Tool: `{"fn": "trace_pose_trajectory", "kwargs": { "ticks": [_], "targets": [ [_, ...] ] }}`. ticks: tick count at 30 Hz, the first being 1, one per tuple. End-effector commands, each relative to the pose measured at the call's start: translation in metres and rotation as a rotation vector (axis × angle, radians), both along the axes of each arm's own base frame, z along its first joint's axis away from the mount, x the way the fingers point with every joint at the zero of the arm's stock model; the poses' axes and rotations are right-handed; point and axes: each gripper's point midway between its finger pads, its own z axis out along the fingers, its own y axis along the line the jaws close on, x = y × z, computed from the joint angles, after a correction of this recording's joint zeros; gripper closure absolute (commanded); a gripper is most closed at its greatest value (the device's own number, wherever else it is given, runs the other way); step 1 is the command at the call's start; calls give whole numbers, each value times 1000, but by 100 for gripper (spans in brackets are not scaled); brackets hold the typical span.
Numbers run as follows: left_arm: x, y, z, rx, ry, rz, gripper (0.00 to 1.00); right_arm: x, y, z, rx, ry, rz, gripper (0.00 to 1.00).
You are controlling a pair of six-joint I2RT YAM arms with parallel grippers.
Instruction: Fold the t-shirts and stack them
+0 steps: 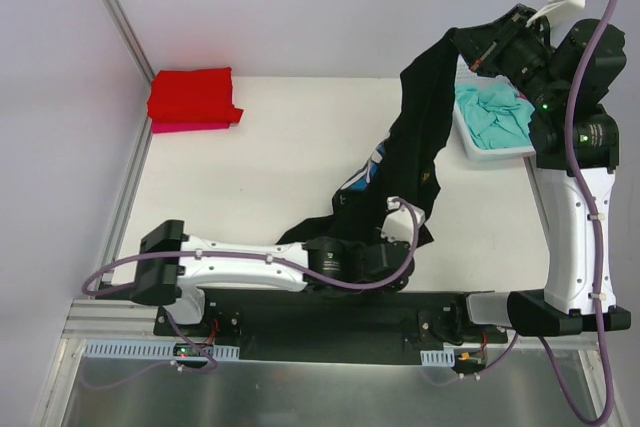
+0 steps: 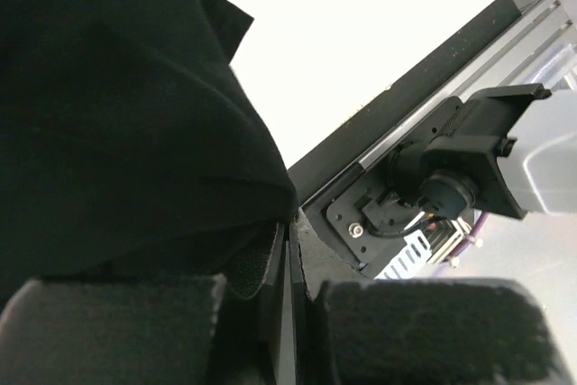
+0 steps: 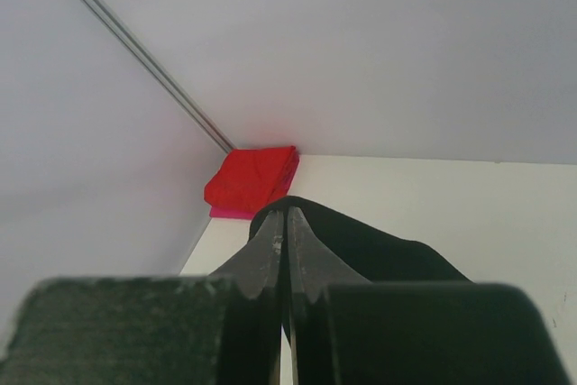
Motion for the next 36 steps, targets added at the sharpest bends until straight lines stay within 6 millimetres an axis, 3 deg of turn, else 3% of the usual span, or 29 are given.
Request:
{"fn": "trace_pose_trajectory", "kwargs": {
  "ticks": [1,2,3,4,5,9,13,17,18,20,21,23,24,28,31,36],
  "targets": [
    [5,49,39,-61,-26,45,100,-21,0,38,6,-123,29,99],
    [6,61,52,-96,-31,55,100,-21,1,36,3,-120,31,99],
    [6,68,53,-100,-35,55,100,-21,1,35,4,-117,33,99],
    [5,76,46,-84,-37,53,94,-21,1,34,6,-112,33,99],
    [5,82,52,-101,-39,52,86,-20,2,35,9,-117,35,99],
    [2,82,44,-87,-23,40,43,-15,6,31,34,-106,50,99],
    [3,78,32,-69,-9,64,26,-14,8,30,31,-104,58,99],
    [15,102,24,-65,-37,144,26,-18,5,30,11,-105,48,99],
    [18,113,11,-42,-40,165,26,-19,5,31,8,-108,47,99],
    [24,127,5,-36,-57,196,26,-23,5,33,8,-114,52,99],
    [27,140,-13,6,-63,209,26,-25,5,34,8,-117,52,99],
    [33,156,-19,1,-51,235,26,-28,5,34,7,-119,56,99],
    [42,172,-35,33,-47,265,27,-29,5,34,5,-118,58,99],
    [58,200,-34,22,-81,282,29,-32,5,33,1,-119,59,99],
    [66,203,-30,12,-108,260,30,-32,6,33,10,-119,63,99],
    [68,189,-33,-4,-104,215,30,-33,6,32,8,-117,61,99]
  ]
}}
